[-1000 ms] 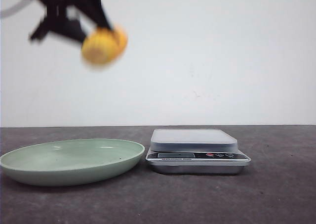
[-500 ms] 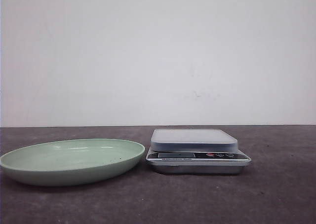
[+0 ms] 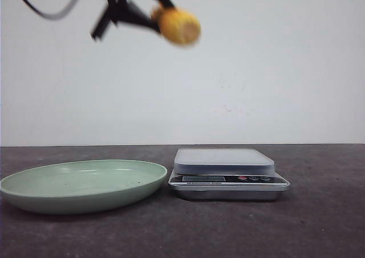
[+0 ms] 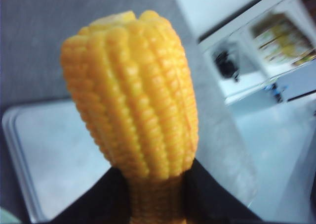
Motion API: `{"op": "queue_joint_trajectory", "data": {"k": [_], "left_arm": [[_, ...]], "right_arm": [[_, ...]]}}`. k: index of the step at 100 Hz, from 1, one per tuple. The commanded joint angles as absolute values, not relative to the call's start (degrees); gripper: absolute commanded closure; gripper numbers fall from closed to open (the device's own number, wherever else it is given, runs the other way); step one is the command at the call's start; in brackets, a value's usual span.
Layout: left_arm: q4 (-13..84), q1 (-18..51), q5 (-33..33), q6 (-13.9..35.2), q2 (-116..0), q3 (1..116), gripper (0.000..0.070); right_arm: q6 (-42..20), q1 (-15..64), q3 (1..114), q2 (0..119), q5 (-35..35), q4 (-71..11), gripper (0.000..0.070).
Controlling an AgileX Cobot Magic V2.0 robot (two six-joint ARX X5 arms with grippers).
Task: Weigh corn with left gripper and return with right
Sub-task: 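Lift the corn cob with the left gripper and carry it over the scale, then lower the corn onto the scale and open the left gripper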
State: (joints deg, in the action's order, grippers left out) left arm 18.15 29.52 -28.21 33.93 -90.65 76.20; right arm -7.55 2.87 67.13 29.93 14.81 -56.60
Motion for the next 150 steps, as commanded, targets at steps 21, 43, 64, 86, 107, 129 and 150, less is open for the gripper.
{"op": "queue_joint_trajectory", "data": {"k": [21,43,64,86,107,129,150], "left_arm": [[28.2,33.6,-21.7,27.1,-105.8,91.3,0.0688],[36.8,35.3,-17.8,24.9,-115.7,98.7,0.0688],[41.4,35.9,-18.5,25.1,-120.5,98.7,0.0688],[40.7,36.7,-18.5,24.9,-121.5,98.8,0.0649],[40.9,36.8,-19.3,24.9,-121.4,98.8,0.0013],[42.9,36.6,-19.2,24.6,-121.4,101.0,0.0],[50.5,36.4,-16.5,23.0,-121.4,111.3,0.0]], "right_arm": [[-7.8,2.9,68.2,30.2,14.6,-56.4,0.0006],[-7.5,2.9,68.2,30.2,14.3,-57.3,0.0007],[-7.4,2.9,68.2,30.2,13.0,-60.1,0.0007],[-7.0,2.9,68.2,30.2,13.0,-60.1,0.0007],[-7.1,2.9,68.2,30.2,13.0,-60.2,0.0007],[-7.0,2.9,68.2,30.2,13.0,-61.2,0.0007],[-6.7,2.9,68.2,30.2,12.9,-62.2,0.0008]]}}
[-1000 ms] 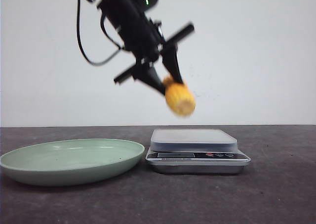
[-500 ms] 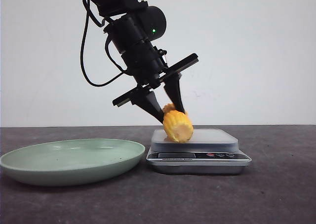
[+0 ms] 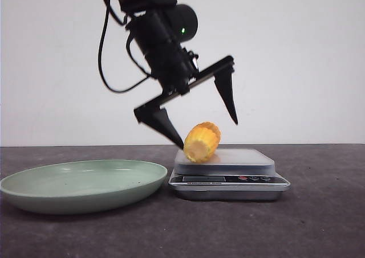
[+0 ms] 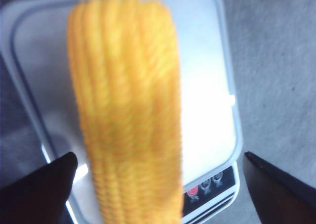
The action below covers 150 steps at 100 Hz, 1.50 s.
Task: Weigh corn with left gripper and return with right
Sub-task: 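Lower the corn onto the scale and open the left gripper, then raise the left gripper away from the scale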
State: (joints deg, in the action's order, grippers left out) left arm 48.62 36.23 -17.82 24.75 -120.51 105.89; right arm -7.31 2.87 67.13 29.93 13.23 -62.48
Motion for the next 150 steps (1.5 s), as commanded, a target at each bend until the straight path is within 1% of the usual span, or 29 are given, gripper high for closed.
{"op": "queue_joint_trajectory", "data": {"k": [1,17,23,24,26,29,36,40,44,48,60,66,74,80,105,119,133,140,150], "left_arm": [[51.2,36.4,-16.1,22.8,-121.4,112.1,0.0],[62.3,36.5,-9.1,17.4,-121.3,128.1,0.0],[66.3,36.7,-7.8,15.6,-121.3,134.8,0.0],[67.0,36.7,-7.7,15.3,-121.3,135.9,0.0009],[68.4,36.8,-7.5,14.7,-121.3,138.2,0.0051],[70.6,36.8,-7.5,13.8,-121.2,141.8,0.0136],[75.9,37.2,-7.4,11.6,-121.2,150.3,0.0385],[79.0,37.5,-7.4,10.6,-121.2,155.5,0.0514],[81.8,37.8,-7.1,9.8,-121.2,160.6,0.0603],[83.7,38.2,-6.7,9.4,-121.2,165.4,0.0649],[84.3,39.9,-7.3,9.9,-118.8,176.1,0.0681],[84.3,41.0,-4.7,9.9,-116.3,179.2,0.0689],[84.5,43.0,-1.5,9.4,-112.8,180.0,0.0689],[84.7,44.0,-0.3,8.9,-110.1,180.0,0.0689],[85.0,44.6,0.2,8.7,-97.1,177.4,0.0689],[85.0,44.6,0.2,9.7,-87.6,170.4,0.0689],[85.0,44.6,0.0,11.1,-75.6,156.9,0.0689],[85.0,44.6,0.0,11.9,-69.1,148.6,0.0689],[85.0,44.6,0.6,11.9,-60.1,137.0,0.0689]], "right_arm": [[-6.7,2.9,68.2,30.2,12.9,-62.3,0.0007],[-6.1,2.9,68.2,30.2,10.7,-63.2,0.0007],[-5.6,2.9,68.2,30.2,10.4,-63.8,0.0007],[-5.5,2.9,68.2,30.2,10.4,-63.9,0.0007],[-5.5,2.9,68.2,30.2,10.4,-64.1,0.0007],[-5.3,2.9,68.2,30.2,10.4,-64.3,0.0008],[-5.1,2.9,68.2,30.2,10.3,-64.6,0.0007],[-5.1,2.9,68.2,30.2,10.2,-64.6,0.0007],[-5.1,2.9,68.2,30.2,10.2,-64.6,0.0008],[-5.1,2.9,68.2,30.2,10.2,-64.6,0.0008],[-5.1,2.9,68.0,30.2,9.8,-64.6,0.0008],[-5.1,2.9,67.5,30.2,9.5,-64.8,0.0008],[-5.1,2.9,66.6,30.2,9.0,-65.0,0.0008],[-5.1,2.9,65.4,30.2,9.0,-65.0,0.0008],[-5.1,2.9,60.5,30.2,9.0,-65.1,0.0008],[-5.1,2.9,59.0,30.2,9.0,-63.0,0.0008],[-5.6,2.9,58.8,30.2,9.8,-59.9,0.0008],[-6.0,2.9,58.8,30.2,13.5,-57.3,0.0008],[-6.4,2.9,58.8,30.3,23.4,-51.4,0.0008]]}}
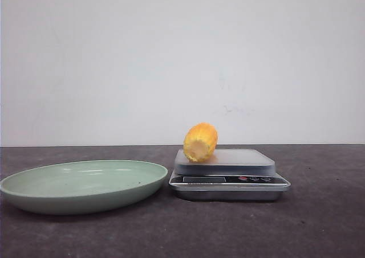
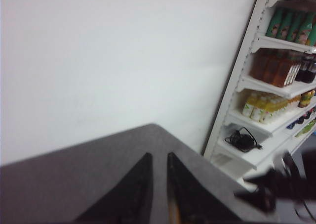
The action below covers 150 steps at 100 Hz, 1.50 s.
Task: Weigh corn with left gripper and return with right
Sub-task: 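Raise the left gripper away from the scale, then move the right gripper down over the corn and grasp it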
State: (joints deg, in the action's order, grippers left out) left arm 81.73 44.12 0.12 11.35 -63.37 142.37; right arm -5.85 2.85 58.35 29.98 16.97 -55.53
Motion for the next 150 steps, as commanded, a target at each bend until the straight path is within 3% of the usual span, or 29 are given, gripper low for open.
{"op": "queue_joint_trajectory", "data": {"k": [1,11,29,38,52,68,76,104,133,139,150], "left_arm": [[85.0,44.6,0.7,11.9,-59.2,135.9,0.0689],[85.0,44.6,2.3,11.9,-51.4,126.2,0.0689],[85.0,44.6,6.2,15.8,-40.9,113.4,0.0689],[85.0,44.6,7.6,18.0,-37.7,109.2,0.0689],[85.0,44.6,7.7,18.3,-35.8,105.7,0.0689],[85.0,44.6,7.6,18.3,-36.0,105.3,0.0689],[85.0,44.6,7.6,18.2,-36.0,105.2,0.0689],[85.0,44.6,7.4,17.1,-35.9,105.2,0.0689],[85.0,44.6,7.2,14.6,-35.9,105.2,0.0689],[85.0,44.6,6.8,14.1,-35.9,105.2,0.0689],[85.0,44.6,5.8,13.7,-35.9,105.2,0.0689]], "right_arm": [[-6.7,2.9,58.8,30.4,24.3,-50.6,0.0008],[-11.8,2.9,58.8,31.4,30.4,-40.5,0.0008],[-20.7,4.9,59.7,36.4,31.4,-24.3,0.0011],[-23.2,7.5,61.5,41.1,30.5,-20.5,0.0073],[-23.4,15.5,65.4,50.3,24.4,-20.2,0.008],[-23.0,27.3,68.7,61.8,8.8,-24.8,0.0079],[-23.1,30.9,69.6,68.4,4.3,-27.2,0.0079],[-31.3,35.2,70.2,88.2,3.0,-26.7,0.0079],[-34.3,35.8,70.2,96.2,2.9,-27.5,0.0082],[-34.7,35.8,70.2,96.9,2.8,-27.3,0.0133],[-35.7,35.8,70.2,98.0,3.5,-27.9,0.0334]]}}
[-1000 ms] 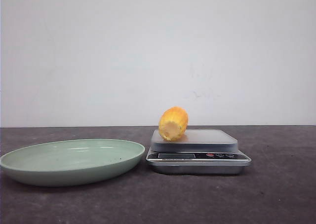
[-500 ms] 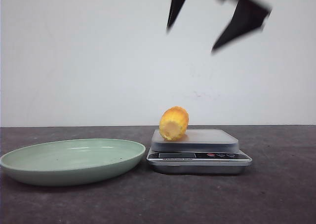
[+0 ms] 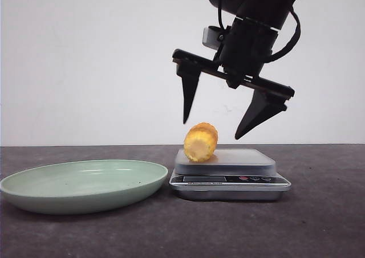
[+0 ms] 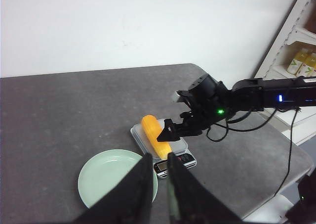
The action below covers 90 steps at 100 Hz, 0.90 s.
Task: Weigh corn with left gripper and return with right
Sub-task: 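Move the right gripper down over the corn and grasp it, then lift the corn with the right gripper and carry it toward the plate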
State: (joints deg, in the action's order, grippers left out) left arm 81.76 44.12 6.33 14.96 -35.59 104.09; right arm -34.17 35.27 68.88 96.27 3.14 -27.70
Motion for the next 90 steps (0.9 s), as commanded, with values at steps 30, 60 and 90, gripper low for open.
{"op": "queue_joint_trajectory", "data": {"k": [30,60,90], "left_arm": [[85.0,44.6,5.5,11.1,-35.9,105.2,0.0689],[85.0,44.6,4.5,11.0,-35.9,105.2,0.0689],[85.0,44.6,4.5,11.0,-35.9,105.2,0.0689]], "right_arm": [[-37.0,35.9,70.2,101.3,6.2,-31.3,0.0407],[-39.6,36.1,70.2,101.4,8.1,-31.3,0.0699],[-40.0,35.9,70.2,93.3,-0.3,-23.6,0.0699]]}}
